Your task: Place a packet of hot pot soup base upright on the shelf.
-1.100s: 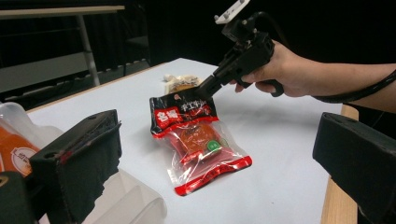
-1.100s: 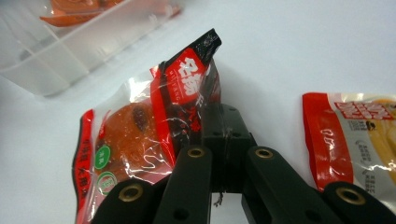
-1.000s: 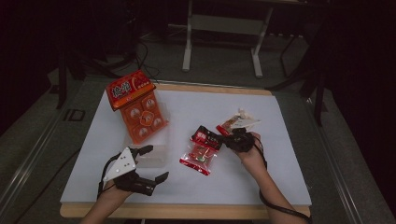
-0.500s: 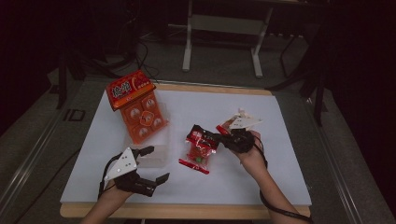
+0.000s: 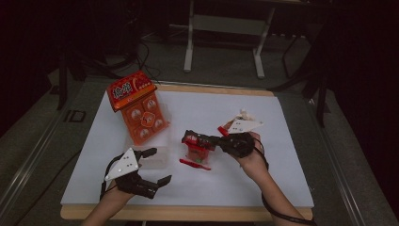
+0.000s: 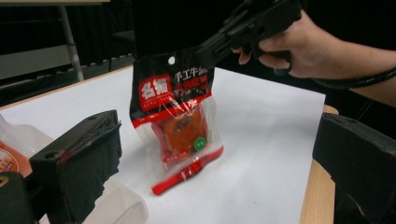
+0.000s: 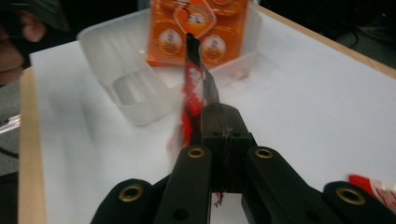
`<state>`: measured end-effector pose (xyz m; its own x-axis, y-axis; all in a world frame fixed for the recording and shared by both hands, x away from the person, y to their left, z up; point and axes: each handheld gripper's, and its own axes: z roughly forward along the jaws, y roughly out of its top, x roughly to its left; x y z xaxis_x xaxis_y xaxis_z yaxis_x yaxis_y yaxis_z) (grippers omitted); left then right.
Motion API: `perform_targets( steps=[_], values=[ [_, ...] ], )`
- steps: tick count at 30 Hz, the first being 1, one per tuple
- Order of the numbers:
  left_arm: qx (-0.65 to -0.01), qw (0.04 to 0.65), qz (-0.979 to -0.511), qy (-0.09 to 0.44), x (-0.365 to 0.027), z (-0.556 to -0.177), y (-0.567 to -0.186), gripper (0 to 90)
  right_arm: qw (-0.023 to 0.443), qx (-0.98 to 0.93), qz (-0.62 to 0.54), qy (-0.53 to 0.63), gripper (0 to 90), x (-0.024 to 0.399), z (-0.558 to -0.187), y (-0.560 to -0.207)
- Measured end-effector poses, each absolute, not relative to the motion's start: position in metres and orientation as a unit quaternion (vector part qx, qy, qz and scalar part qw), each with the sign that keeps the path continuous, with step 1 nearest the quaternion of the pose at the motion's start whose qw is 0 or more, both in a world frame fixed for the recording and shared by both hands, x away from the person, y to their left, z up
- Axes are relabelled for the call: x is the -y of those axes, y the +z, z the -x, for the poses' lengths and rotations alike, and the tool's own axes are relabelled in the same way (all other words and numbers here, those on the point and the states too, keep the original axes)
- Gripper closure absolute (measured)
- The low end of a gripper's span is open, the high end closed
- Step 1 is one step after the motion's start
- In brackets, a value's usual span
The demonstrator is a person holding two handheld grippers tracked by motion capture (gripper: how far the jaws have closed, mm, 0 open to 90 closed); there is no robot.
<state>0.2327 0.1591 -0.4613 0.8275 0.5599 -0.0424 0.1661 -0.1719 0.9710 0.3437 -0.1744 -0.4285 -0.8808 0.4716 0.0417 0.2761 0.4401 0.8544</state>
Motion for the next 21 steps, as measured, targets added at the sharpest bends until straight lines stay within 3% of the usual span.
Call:
perform_targets(
  steps=[21],
  values=[
    [-0.230,0.599,-0.749,0.165,-0.149,-0.235,-0.453,1.6,0.111,-0.842,-0.154,0.506,90.0,0.184,-0.304,-0.385]
  ],
)
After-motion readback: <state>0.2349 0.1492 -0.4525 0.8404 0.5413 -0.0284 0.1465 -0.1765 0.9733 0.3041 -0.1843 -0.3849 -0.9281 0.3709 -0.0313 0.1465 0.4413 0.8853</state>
